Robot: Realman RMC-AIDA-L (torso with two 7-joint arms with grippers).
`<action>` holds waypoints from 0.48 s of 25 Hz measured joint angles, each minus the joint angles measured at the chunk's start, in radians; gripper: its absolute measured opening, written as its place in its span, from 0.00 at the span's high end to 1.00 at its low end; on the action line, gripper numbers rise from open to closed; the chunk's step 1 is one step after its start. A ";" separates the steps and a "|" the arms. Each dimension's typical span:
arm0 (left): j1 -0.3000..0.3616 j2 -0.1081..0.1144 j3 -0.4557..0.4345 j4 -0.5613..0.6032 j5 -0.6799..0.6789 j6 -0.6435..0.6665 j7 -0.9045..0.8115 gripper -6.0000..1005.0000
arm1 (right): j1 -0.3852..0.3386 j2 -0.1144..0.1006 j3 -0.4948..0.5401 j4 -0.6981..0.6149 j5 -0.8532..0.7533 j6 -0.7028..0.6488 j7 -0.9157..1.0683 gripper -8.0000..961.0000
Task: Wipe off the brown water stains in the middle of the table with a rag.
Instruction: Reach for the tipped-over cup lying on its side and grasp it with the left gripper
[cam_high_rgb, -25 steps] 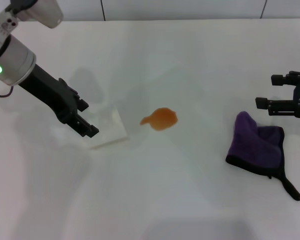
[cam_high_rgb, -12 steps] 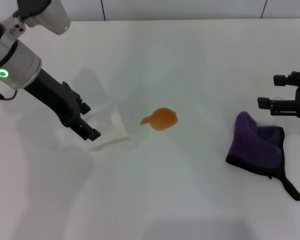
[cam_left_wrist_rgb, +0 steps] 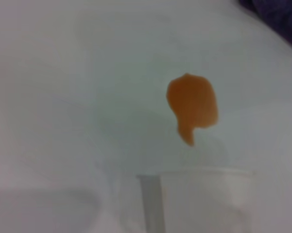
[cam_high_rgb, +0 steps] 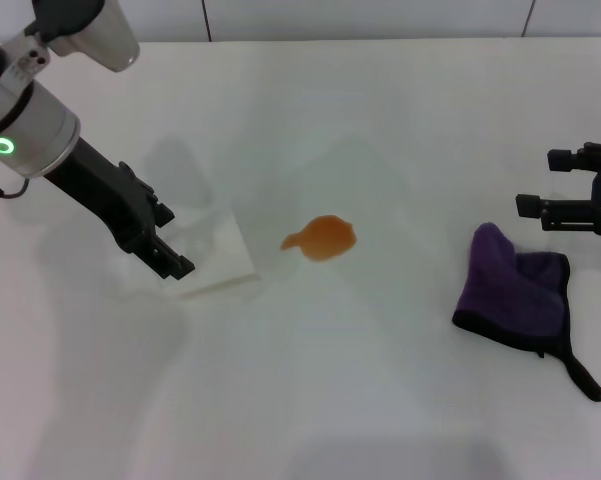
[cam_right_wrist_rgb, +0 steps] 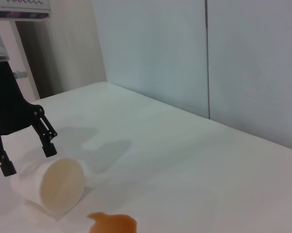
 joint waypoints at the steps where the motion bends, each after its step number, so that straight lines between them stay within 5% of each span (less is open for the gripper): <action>1: -0.002 0.000 0.000 0.000 0.000 -0.004 0.000 0.21 | 0.000 0.000 0.000 0.000 0.000 0.000 0.000 0.14; 12: -0.025 -0.013 0.000 0.016 0.006 -0.018 0.000 0.21 | -0.004 -0.001 0.002 -0.003 0.000 -0.001 0.000 0.14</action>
